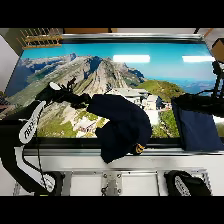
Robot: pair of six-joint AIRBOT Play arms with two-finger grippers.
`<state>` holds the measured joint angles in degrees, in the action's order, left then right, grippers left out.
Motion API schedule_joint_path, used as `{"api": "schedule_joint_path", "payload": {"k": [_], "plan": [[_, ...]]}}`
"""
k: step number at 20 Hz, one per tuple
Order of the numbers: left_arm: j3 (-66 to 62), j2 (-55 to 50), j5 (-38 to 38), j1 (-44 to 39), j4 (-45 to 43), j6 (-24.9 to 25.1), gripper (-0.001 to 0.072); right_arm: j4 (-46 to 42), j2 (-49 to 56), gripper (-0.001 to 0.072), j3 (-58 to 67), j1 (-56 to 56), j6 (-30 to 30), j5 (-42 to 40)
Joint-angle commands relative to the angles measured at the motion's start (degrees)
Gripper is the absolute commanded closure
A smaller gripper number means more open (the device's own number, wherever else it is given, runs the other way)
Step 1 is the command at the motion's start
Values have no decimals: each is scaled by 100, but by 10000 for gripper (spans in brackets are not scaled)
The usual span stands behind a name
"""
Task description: Fold the clothes and pants, and hang the long-sleeved shirts on hangers.
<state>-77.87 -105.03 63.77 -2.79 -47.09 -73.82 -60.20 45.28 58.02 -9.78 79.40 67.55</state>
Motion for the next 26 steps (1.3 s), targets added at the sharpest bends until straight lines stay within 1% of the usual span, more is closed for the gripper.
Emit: {"api": "schedule_joint_path", "payload": {"k": [1, 2, 3, 4, 5, 8, 10, 12, 13, 14, 15, 16, 17, 18, 20, 23, 25, 26], "plan": [[-584, -350, 387, -354, -426, -271, 31, 0, 15, 700, -2, -2, 17, 2], [-658, -350, 358, -444, -431, -271, 167, 2, 42, 700, -7, -2, 17, 4], [-726, -350, 361, -516, -439, -271, 445, 2, 55, 700, -24, 0, 17, 4], [-767, -348, 372, -533, -433, -273, 658, 0, 72, 700, -55, -2, 17, 4], [-841, -341, 463, -531, -435, -275, 705, 0, 103, 700, -101, -2, 20, 4], [-973, 52, 654, -133, -481, -282, 706, -81, 234, 701, -332, 46, 157, -7], [-973, 529, 675, 251, -1027, -481, 706, -496, 417, 701, -557, 282, 485, -70], [-973, 938, 787, 605, -1792, -678, 705, -966, 706, 701, -730, 654, 909, -308], [-973, 1104, 887, 787, -2039, -728, 705, -1141, 946, 701, -776, 874, 1141, -509], [-973, 1193, 975, 931, -2083, -728, 705, -1156, 1198, 700, -780, 1034, 1270, -710], [-973, 1241, 1058, 1054, -2050, -728, 705, -1062, 1491, 682, -780, 1182, 1300, -975], [-975, 1259, 1163, 1141, -2033, -750, 705, -817, 1799, 487, -778, 1298, 1296, -1231], [-973, 1255, 1274, 1182, -2039, -793, 705, -481, 2087, 179, -778, 1377, 1233, -1423], [-973, 1250, 1338, 1196, -2039, -804, 705, -92, 2358, -8, -776, 1429, 990, -1543], [-973, 1250, 1362, 1191, -2039, -802, 705, 901, 2881, -5, -776, 1469, 247, -1620], [-973, 1250, 1335, 1189, -2035, -804, 705, 2124, 3425, -5, -776, 1482, -658, -1543], [-973, 1250, 1320, 1189, -2035, -804, 705, 2592, 3692, -5, -776, 1589, -1078, -1458], [-973, 1250, 1314, 1189, -2035, -804, 705, 2597, 3801, -5, -774, 1679, -1093, -1467]]}}
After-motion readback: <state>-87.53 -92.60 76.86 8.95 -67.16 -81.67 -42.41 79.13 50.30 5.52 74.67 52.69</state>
